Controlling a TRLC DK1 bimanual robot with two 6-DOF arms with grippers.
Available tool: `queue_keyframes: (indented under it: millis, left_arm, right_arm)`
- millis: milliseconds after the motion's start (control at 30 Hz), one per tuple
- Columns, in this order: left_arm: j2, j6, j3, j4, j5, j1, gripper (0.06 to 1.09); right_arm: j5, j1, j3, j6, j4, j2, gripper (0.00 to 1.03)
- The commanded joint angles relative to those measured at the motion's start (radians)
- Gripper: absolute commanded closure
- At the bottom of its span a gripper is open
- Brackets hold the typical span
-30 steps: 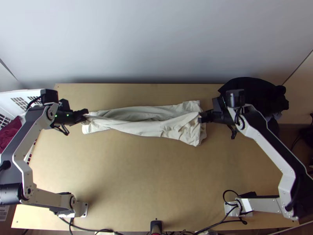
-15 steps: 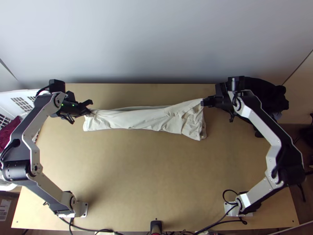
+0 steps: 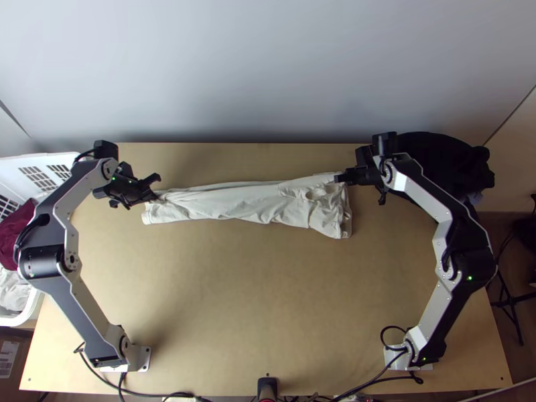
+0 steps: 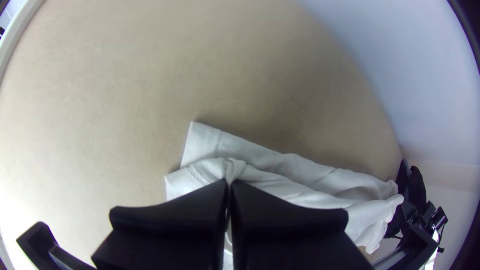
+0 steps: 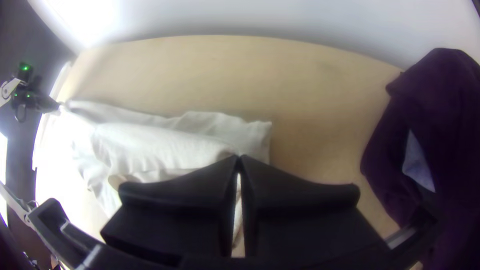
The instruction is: Fold the t-shirt
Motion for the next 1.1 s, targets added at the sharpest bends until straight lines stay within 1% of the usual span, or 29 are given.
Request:
queue_keyframes:
  millis: [0, 167, 233, 267, 300, 333, 367, 400, 433, 667, 833, 900, 1000, 1067]
  left_arm:
    - [0.098, -0.017, 0.039, -0.019, 0.002, -0.020, 0.87]
    - [0.077, -0.011, 0.048, -0.066, 0.039, -0.050, 0.42]
    - [0.041, -0.011, 0.049, -0.080, 0.056, -0.050, 0.27]
    - [0.018, -0.011, 0.048, -0.082, 0.056, -0.050, 0.20]
    - [-0.008, -0.009, 0.048, -0.086, 0.058, -0.050, 0.15]
    - [-0.037, -0.008, 0.045, -0.094, 0.065, -0.050, 0.14]
    - [-0.066, -0.008, 0.040, -0.094, 0.082, -0.044, 0.12]
    - [-0.091, -0.011, 0.034, -0.095, 0.087, -0.041, 0.12]
    - [-0.114, -0.011, 0.031, -0.103, 0.104, -0.035, 0.12]
    - [-0.253, 0.008, -0.064, -0.117, 0.110, 0.023, 0.12]
    - [-0.350, 0.089, -0.167, -0.115, 0.117, 0.097, 0.12]
    - [-0.388, 0.111, -0.236, -0.066, 0.136, 0.131, 0.12]
    - [-0.442, 0.135, -0.373, 0.078, 0.140, 0.152, 0.12]
    - [-0.450, 0.132, -0.445, 0.168, 0.139, 0.152, 0.12]
  right_arm:
    - [0.018, 0.008, 0.019, 0.003, 0.023, 0.072, 1.00]
    - [0.026, 0.040, 0.007, -0.001, 0.027, 0.065, 1.00]
    - [0.026, 0.048, 0.007, 0.002, 0.038, 0.025, 1.00]
    - [0.026, 0.049, 0.007, 0.008, 0.040, -0.001, 0.98]
    - [0.026, 0.046, 0.004, 0.028, 0.040, -0.035, 0.84]
    - [0.026, 0.045, -0.015, 0.038, 0.040, -0.083, 0.63]
    - [0.026, 0.046, -0.039, 0.049, 0.047, -0.138, 0.38]
    - [0.026, 0.046, -0.061, 0.066, 0.050, -0.187, 0.16]
    - [0.025, 0.048, -0.076, 0.066, 0.050, -0.227, 0.04]
    - [0.026, 0.086, -0.202, 0.086, 0.041, -0.524, 0.03]
    - [0.026, 0.111, -0.252, 0.157, 0.001, -0.678, 0.03]
    - [0.026, 0.129, -0.265, 0.189, -0.025, -0.730, 0.03]
    - [0.026, 0.155, -0.275, 0.224, -0.049, -0.796, 0.04]
    - [0.026, 0.166, -0.272, 0.255, -0.058, -0.827, 0.04]
